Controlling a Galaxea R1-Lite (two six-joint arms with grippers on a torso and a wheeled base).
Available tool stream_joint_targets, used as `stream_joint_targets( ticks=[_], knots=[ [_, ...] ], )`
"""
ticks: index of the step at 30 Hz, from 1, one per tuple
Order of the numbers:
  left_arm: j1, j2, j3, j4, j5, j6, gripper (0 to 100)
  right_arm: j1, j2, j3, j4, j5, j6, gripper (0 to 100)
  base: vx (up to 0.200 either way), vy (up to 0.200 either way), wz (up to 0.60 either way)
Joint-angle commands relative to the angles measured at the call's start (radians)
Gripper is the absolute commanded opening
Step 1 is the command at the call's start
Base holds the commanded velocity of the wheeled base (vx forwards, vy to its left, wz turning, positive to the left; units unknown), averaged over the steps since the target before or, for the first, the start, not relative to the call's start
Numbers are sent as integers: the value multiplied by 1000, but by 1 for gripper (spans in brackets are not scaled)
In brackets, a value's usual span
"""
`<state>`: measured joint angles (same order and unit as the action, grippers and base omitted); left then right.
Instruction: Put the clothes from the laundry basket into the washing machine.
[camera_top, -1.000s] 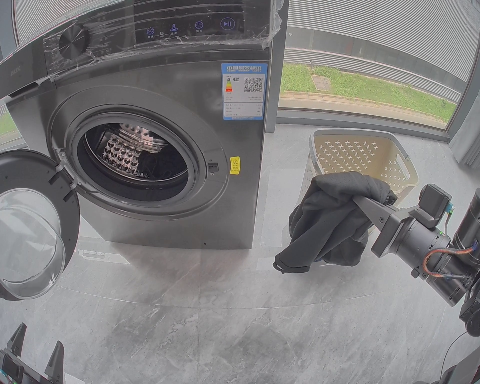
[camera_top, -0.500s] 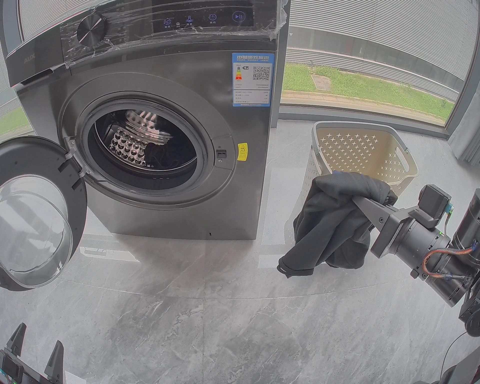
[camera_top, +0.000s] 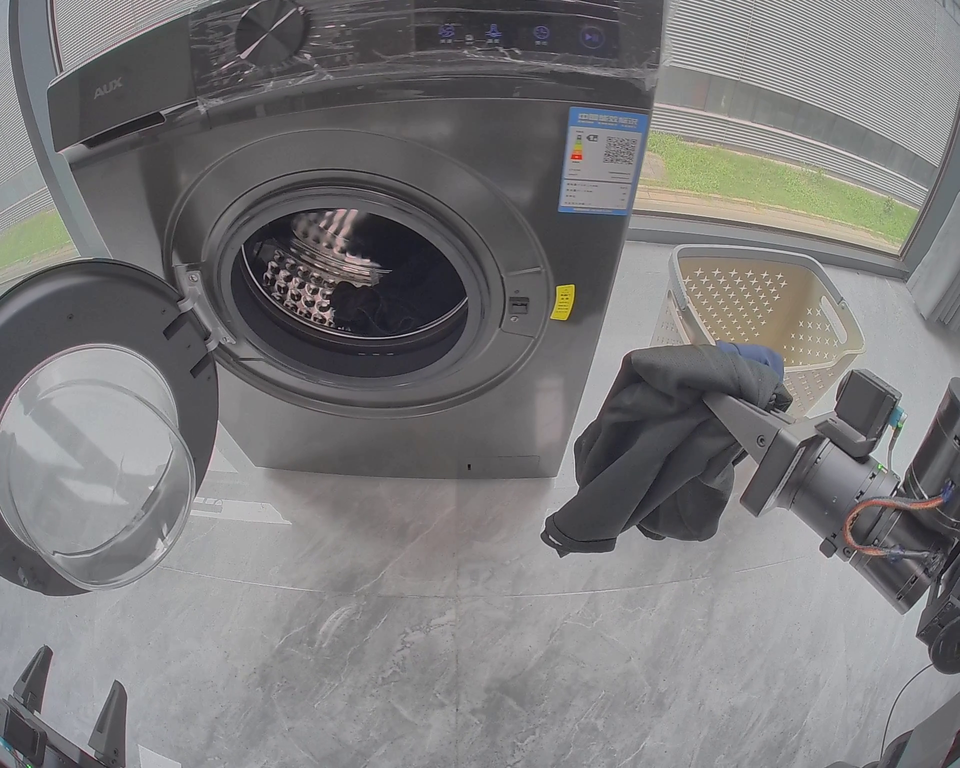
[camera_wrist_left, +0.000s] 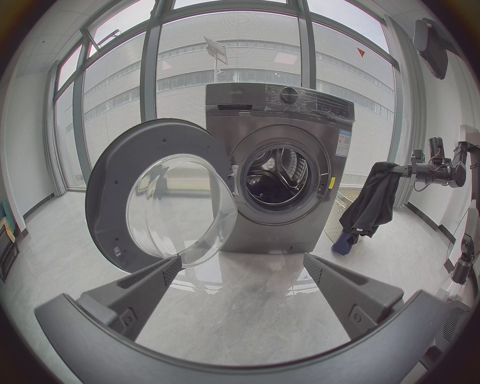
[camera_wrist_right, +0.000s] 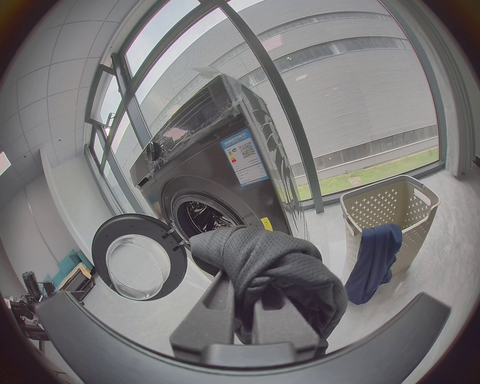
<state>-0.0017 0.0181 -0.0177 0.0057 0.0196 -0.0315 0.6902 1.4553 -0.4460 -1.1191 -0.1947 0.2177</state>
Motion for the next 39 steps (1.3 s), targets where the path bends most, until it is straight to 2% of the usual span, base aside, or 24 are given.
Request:
stream_joint_targets(
  ticks=[1, 13, 35, 38, 39],
  knots=[
    [0, -13, 15, 0, 0, -1, 100, 0, 2, 0, -1, 0, 0, 0, 0, 200, 0],
    [0, -13, 15, 0, 0, -1, 100, 0, 3, 3, -1, 3, 0, 0, 0, 200, 0],
    [0, -13, 15, 0, 0, 1, 100, 8, 30, 0, -7, 6, 2, 0, 0, 0, 0],
    [3, -15, 18, 0, 7, 35, 100, 26, 89, -5, -13, 9, 3, 0, 0, 0, 0],
    [3, -15, 18, 0, 7, 33, 100, 31, 102, -7, -18, 9, 3, 0, 0, 0, 0]
  ],
)
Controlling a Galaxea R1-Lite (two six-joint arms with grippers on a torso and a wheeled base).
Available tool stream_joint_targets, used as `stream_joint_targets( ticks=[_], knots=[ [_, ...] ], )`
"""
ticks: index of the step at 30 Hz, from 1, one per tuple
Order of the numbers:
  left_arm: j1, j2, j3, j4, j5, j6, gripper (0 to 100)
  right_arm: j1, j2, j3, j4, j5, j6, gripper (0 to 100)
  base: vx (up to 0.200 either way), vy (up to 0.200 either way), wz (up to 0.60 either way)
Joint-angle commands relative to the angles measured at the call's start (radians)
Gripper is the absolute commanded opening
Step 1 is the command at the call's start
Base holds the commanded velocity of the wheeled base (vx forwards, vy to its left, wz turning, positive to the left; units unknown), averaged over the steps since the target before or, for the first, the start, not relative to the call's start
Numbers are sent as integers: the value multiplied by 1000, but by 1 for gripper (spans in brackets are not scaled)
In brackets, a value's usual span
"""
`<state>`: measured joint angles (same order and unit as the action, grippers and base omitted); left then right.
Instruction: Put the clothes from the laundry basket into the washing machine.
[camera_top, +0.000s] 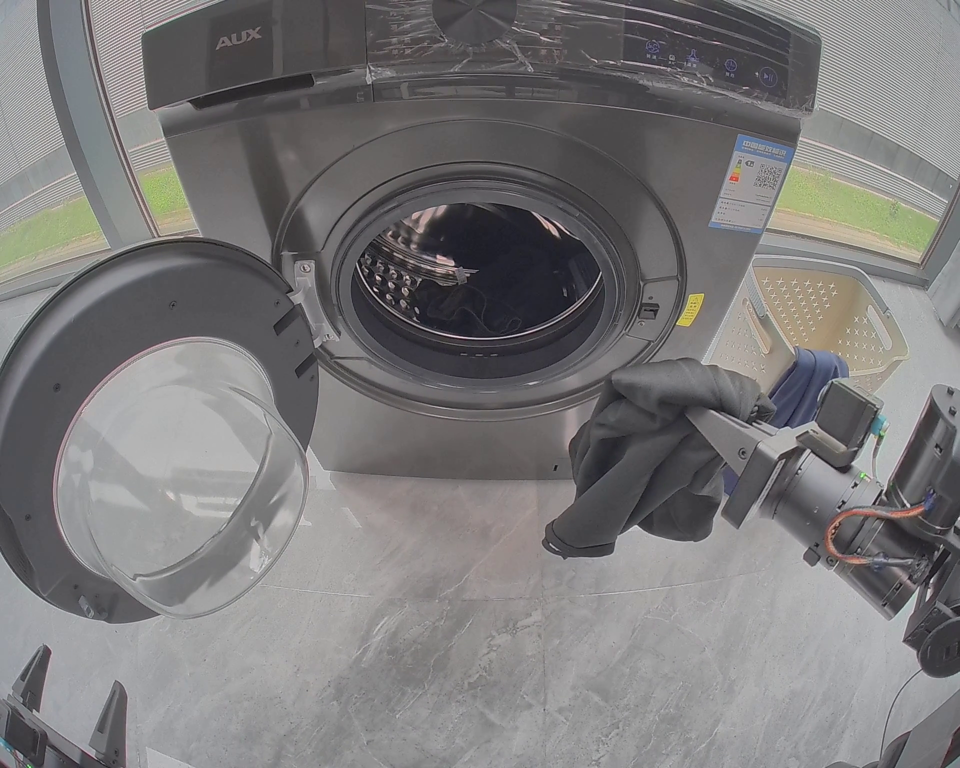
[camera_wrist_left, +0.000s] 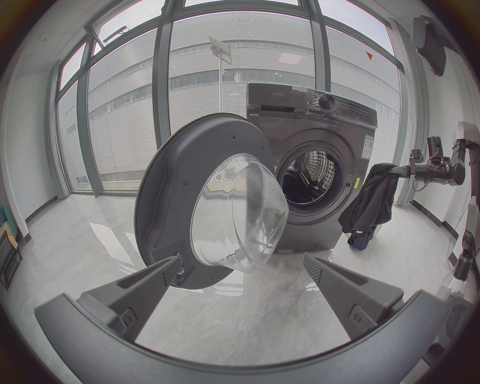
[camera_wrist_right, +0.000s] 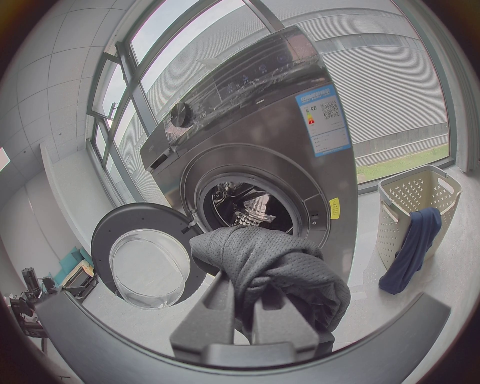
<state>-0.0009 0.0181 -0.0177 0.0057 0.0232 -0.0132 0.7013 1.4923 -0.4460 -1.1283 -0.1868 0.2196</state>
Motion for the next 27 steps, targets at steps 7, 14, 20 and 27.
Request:
stream_joint_targets(
  ticks=[7, 14, 20, 27],
  knots=[
    [-4, -4, 16, 0, -6, 24, 100, 63, 261, -114, -179, -17, 0, 0, 0, 0, 0],
    [5, -9, -70, -89, -85, 32, 100, 72, 338, -220, -234, -17, -2, 0, 0, 0, 0],
    [10, 187, -162, -89, -296, 30, 100, 78, 384, -277, -278, 6, -5, 0, 0, 0, 0],
    [1, 502, -217, -161, -632, 39, 100, 76, 388, -336, -277, 47, -3, 0, 0, 0, 0]
  ],
)
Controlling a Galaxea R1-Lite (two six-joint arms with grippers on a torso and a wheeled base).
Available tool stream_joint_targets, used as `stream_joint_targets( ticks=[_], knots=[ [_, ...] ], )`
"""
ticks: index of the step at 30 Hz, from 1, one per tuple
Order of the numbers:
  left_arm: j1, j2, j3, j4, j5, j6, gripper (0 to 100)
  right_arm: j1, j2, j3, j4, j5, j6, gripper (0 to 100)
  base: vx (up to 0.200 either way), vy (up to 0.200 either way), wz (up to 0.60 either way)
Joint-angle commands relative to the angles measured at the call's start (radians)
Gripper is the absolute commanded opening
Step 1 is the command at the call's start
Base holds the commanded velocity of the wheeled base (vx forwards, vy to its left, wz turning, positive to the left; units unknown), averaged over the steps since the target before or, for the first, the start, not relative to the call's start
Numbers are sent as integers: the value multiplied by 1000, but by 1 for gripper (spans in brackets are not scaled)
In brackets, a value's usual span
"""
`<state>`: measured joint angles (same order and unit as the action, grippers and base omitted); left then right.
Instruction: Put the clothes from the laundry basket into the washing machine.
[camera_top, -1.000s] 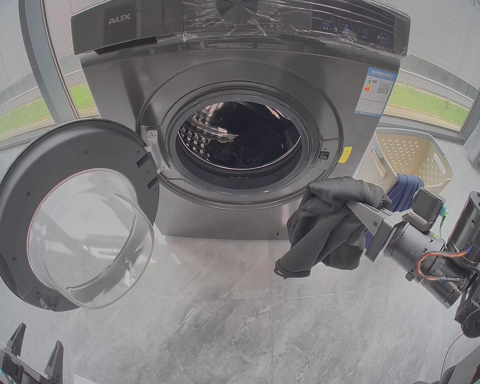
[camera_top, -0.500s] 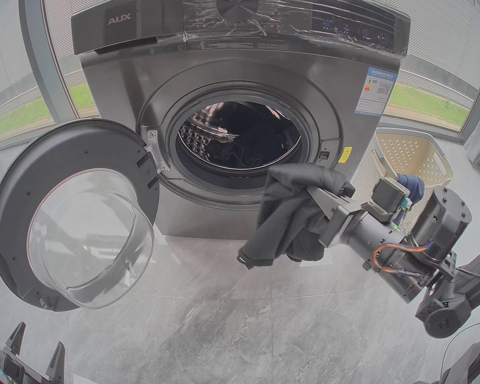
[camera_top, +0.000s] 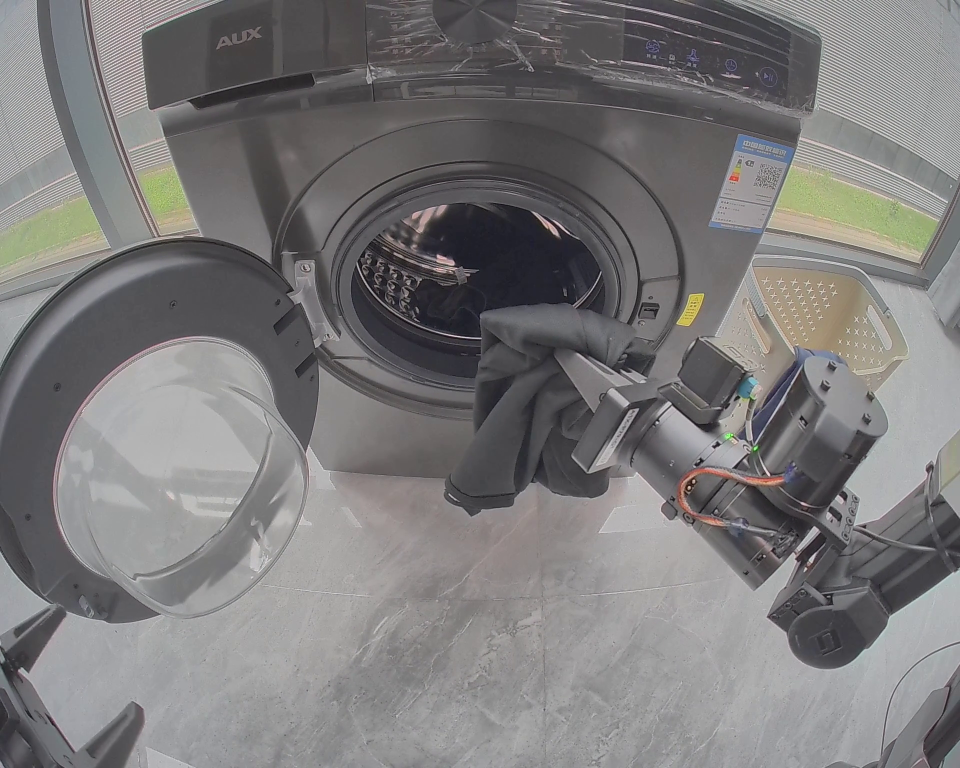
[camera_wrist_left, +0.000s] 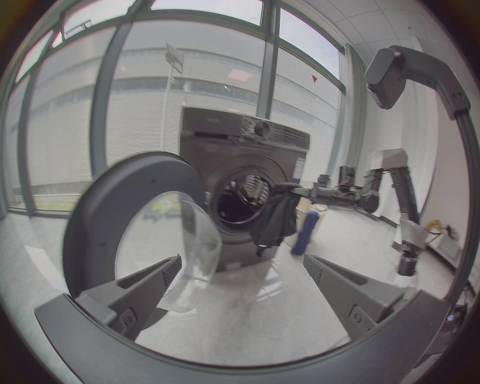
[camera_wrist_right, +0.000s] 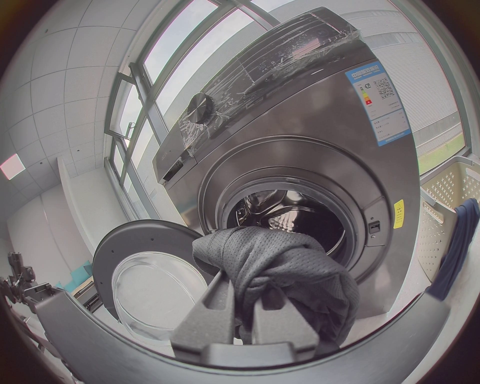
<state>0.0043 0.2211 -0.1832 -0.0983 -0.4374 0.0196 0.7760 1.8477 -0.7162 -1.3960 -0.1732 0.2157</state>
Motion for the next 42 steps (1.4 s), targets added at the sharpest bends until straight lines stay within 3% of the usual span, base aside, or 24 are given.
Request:
stream_joint_targets(
  ticks=[1, 4, 7, 13, 21, 26, 30, 34, 37, 39, 42],
  knots=[
    [-13, 376, -59, -95, -202, 19, 100, 2, 33, -80, -9, 40, 1, 0, 0, 0, 0],
    [-64, 532, -55, -218, -211, 36, 100, 2, 30, -91, -8, 43, 1, 0, 0, 0, 0],
    [-148, 647, -44, -327, -208, 25, 100, -1, 33, -89, -9, 43, 1, 0, 0, 0, 0],
    [-297, 854, -45, -457, -124, 13, 100, -6, 36, -94, -6, 34, 1, 0, 0, 0, 0],
    [-356, 1150, -99, -689, -63, 10, 100, -9, 59, -94, -1, 20, 2, 0, 0, 0, 0],
    [-392, 1307, -151, -816, 34, 8, 100, 0, 61, -111, -6, 11, 14, 0, 0, 0, 0],
    [-408, 1388, -197, -839, 54, 7, 100, 2, 59, -112, -8, 9, 63, 0, 0, 0, 0],
    [-415, 1446, -249, -840, 52, 5, 100, 2, 59, -109, -5, 6, 63, 0, 0, 0, 0],
    [-434, 1479, -285, -837, 54, -4, 100, 5, 56, -108, -1, 6, 63, 0, 0, 0, 0],
    [-451, 1523, -323, -837, 54, -26, 100, 6, 58, -109, -1, 6, 63, 0, 0, 0, 0],
    [-452, 1568, -354, -842, 55, -27, 100, 8, 58, -111, 0, 4, 63, 0, 0, 0, 0]
  ],
)
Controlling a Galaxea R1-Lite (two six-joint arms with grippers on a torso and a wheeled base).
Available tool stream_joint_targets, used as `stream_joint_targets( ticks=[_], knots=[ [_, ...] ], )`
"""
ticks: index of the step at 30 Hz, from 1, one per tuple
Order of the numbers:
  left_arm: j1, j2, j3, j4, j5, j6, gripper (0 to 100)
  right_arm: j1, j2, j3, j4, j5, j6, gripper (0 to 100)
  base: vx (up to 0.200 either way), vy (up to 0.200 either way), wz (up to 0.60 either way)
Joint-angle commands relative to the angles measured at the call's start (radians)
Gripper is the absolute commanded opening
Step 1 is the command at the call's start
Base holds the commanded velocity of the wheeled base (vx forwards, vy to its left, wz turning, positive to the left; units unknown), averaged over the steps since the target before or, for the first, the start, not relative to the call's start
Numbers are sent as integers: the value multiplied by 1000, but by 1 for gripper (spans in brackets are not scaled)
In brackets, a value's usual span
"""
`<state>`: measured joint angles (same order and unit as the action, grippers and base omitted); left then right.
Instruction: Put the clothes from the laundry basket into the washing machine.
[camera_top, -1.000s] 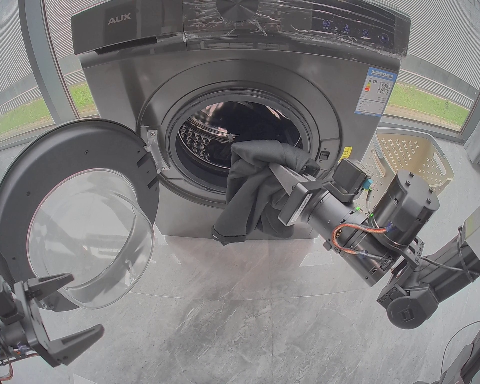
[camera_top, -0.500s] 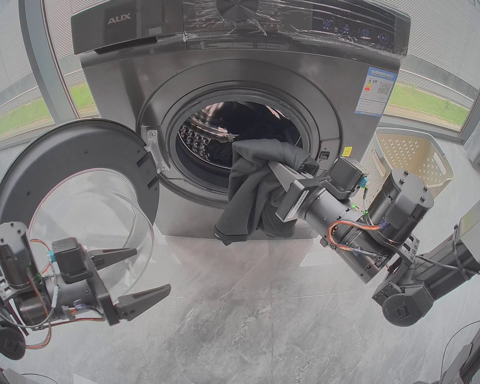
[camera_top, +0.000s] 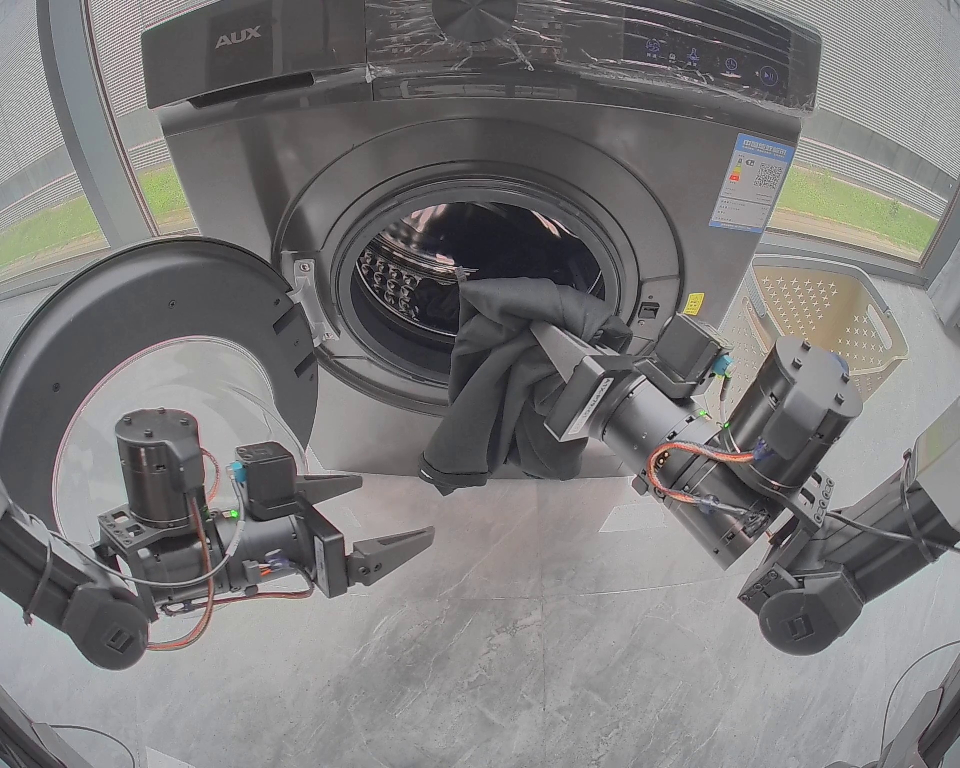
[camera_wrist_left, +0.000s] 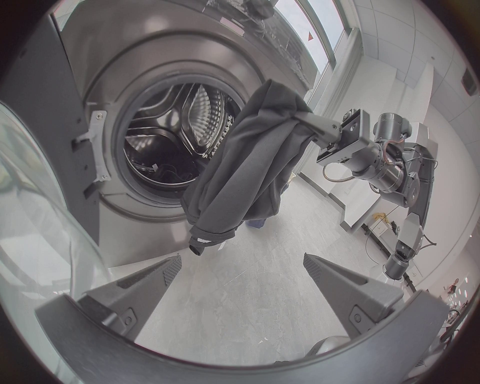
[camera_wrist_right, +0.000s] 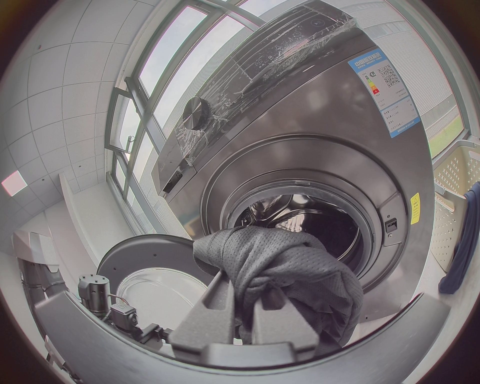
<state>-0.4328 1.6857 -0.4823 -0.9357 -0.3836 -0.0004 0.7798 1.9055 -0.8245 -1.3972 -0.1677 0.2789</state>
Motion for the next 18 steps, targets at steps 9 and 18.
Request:
stream_joint_targets(
  ticks=[9, 18],
  knots=[
    [-29, 215, -165, -40, 11, -29, 100, 16, -2, 1, 0, -1, 0, 0, 0, 0, 0],
    [-32, 321, -272, -46, 25, -29, 100, 26, -2, 5, -3, -3, -1, 0, 0, 0, 0]
  ],
)
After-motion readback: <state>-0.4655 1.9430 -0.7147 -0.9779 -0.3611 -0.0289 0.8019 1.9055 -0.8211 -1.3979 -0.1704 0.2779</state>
